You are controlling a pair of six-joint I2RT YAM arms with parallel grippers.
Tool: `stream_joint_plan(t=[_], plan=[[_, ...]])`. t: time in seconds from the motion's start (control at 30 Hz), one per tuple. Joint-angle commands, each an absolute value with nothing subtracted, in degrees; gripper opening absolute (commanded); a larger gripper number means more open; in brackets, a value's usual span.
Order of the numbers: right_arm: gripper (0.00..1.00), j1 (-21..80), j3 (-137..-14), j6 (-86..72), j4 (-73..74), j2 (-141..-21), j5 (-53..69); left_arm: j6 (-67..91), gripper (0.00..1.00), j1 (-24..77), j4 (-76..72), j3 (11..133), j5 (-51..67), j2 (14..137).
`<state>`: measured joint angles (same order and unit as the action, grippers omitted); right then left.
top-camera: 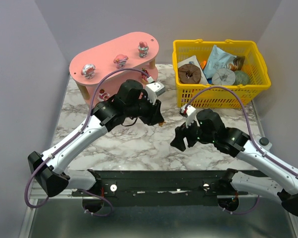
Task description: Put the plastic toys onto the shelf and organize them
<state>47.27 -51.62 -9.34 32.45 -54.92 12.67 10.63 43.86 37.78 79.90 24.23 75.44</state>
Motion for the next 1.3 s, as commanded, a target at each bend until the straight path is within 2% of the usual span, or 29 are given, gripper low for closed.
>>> stream_joint_plan(t=[0.0, 0.17, 0.5, 0.73, 0.93, 1.27], plan=[[0.77, 47.0, -48.7, -19.0, 30.1, -51.3, 0.4, 10.7, 0.0, 43.8, 22.8, 71.8, 10.1, 72.9], [0.77, 46.6, -47.7, -24.4, 31.3, -49.7, -5.0, 4.0, 0.0, 44.0, 17.4, 69.9, 3.3, 79.8], [0.77, 45.7, -49.0, -23.2, 34.8, -48.6, -9.4, -9.7, 0.0, 44.2, 7.0, 69.3, -8.6, 91.9], [0.77, 45.2, -48.3, -23.1, 35.3, -47.5, -11.5, -14.1, 0.0, 43.8, -5.8, 63.3, -11.2, 97.9], [0.77, 45.1, -47.1, -23.8, 35.4, -47.3, -12.7, -14.9, 0.0, 39.7, -12.7, 61.2, -6.8, 101.8], [0.76, 45.1, -47.7, -24.5, 33.9, -49.2, -13.4, -13.7, 0.0, 34.3, -15.7, 62.8, -1.1, 104.9]])
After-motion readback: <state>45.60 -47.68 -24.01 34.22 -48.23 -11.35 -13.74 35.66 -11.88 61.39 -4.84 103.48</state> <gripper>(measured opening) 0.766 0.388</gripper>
